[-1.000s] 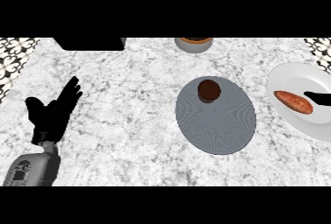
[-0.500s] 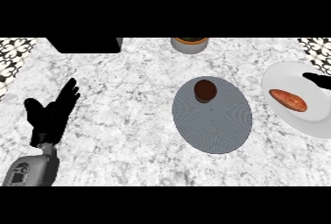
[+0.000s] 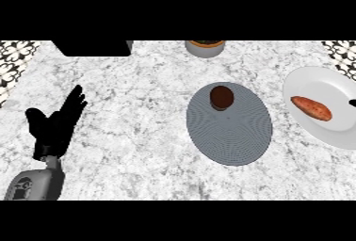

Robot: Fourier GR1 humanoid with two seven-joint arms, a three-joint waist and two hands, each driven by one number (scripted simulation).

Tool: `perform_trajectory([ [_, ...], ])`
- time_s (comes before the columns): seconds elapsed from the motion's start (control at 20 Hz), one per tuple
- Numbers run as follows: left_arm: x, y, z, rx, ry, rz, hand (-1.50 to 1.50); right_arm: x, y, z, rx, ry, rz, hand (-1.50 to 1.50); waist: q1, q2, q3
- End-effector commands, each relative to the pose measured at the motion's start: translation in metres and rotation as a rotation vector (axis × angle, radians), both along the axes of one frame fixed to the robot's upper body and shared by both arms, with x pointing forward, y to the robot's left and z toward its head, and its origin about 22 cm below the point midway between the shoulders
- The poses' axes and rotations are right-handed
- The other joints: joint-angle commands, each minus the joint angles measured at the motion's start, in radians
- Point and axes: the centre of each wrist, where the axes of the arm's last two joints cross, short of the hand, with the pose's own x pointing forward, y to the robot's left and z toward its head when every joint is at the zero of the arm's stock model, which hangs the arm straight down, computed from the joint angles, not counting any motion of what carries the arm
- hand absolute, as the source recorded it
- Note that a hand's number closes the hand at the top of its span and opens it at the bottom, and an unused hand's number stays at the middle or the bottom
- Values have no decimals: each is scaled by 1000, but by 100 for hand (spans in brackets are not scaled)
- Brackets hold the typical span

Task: Pick the sweet potato from the placemat and place it in the plate

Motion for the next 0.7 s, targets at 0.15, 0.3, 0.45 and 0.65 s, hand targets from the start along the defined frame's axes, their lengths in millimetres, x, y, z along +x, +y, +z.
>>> perform_trajectory([
  [0.15, 3, 4, -9, 10, 9, -23, 0, -45, -44, -7, -18, -13, -16, -150, 3, 3, 0],
  [0.3, 18, 6, 2, 0, -5, -8, 0, -50, -48, -22, -53, -14, -21, -150, 5, 5, 1],
  [0.45, 7, -1, -7, 7, -17, -11, 0, -58, -62, -18, -18, -8, -49, -150, 9, 5, 1],
  [0.65, -4, 8, 1, 19, 18, -4, 0, -71, -71, -9, -37, 5, -61, -150, 5, 2, 0],
])
